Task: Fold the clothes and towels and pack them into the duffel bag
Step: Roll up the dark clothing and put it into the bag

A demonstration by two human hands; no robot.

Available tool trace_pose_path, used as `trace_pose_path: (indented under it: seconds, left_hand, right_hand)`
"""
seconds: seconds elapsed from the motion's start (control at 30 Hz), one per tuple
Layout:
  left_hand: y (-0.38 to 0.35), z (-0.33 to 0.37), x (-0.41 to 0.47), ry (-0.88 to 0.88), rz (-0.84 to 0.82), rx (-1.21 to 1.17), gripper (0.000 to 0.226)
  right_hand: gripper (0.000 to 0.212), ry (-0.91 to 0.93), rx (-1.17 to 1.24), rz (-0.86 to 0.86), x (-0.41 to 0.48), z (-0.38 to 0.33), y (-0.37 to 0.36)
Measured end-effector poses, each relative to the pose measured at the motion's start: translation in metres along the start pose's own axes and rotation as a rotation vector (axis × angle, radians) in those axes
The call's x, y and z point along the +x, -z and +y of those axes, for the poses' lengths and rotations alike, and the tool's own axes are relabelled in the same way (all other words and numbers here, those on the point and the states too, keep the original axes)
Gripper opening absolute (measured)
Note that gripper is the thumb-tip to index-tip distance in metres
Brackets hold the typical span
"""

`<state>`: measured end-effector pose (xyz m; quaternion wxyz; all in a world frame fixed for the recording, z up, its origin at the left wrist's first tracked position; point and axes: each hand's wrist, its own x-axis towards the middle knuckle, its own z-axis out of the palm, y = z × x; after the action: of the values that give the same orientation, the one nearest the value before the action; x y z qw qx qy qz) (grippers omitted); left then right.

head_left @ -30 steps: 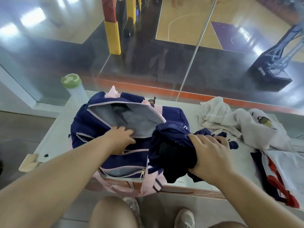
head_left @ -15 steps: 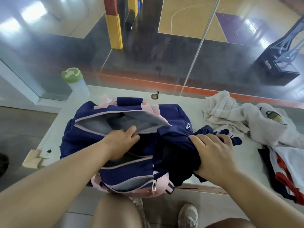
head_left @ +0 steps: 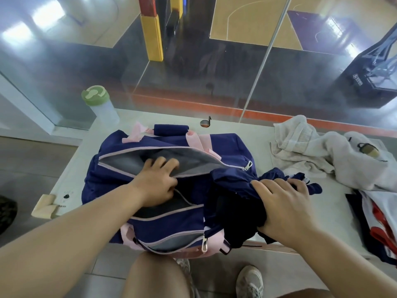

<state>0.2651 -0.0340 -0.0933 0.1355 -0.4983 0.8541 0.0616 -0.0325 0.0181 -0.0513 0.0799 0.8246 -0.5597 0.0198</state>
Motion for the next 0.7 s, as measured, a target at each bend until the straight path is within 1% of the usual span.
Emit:
trace_pose_path:
  seconds: [0.13,0.2,0.23,0.27,0.33,0.37,0.47,0.53,0.63,0.7]
  left_hand:
    - [0.009,-0.013,-0.009,-0.031,0.354,-0.098,0.038]
    - [0.019,-0.014,-0.014,-0.006,0.465,-0.132,0.036]
    - [0.024,-0.014,-0.015,-0.007,0.486,-0.149,0.037]
    - [0.029,-0.013,-0.016,-0.017,0.482,-0.171,0.039]
    - [0.041,-0.011,-0.017,-0.030,0.421,-0.242,0.044]
    - [0.047,-0.011,-0.017,-0.013,0.384,-0.278,0.042]
    - [0.063,-0.014,-0.015,0.087,0.316,-0.367,0.027]
    - [0.075,-0.018,-0.013,0.149,0.337,-0.448,0.022]
    - [0.092,-0.023,-0.009,0.191,0.346,-0.577,0.018]
    - [0.102,-0.025,-0.006,0.169,0.312,-0.640,0.015]
  right_hand:
    - [0.070,0.006,0.009,0.008,0.000,0.001,0.003]
    - [0.069,0.013,0.027,0.033,0.000,0.001,0.007]
    - [0.068,0.022,0.039,0.050,0.000,0.000,0.010]
    - [0.067,0.036,0.049,0.069,0.000,-0.001,0.013]
    - [0.066,0.087,0.057,0.103,0.001,-0.004,0.021]
    - [0.068,0.122,0.057,0.116,0.003,-0.006,0.026]
    - [0.071,0.249,0.067,0.123,0.006,-0.014,0.039]
    - [0.072,0.357,0.070,0.099,0.009,-0.019,0.048]
    - [0.061,0.526,0.115,0.057,0.014,-0.032,0.056]
    - [0.057,0.625,0.161,0.017,0.018,-0.044,0.057]
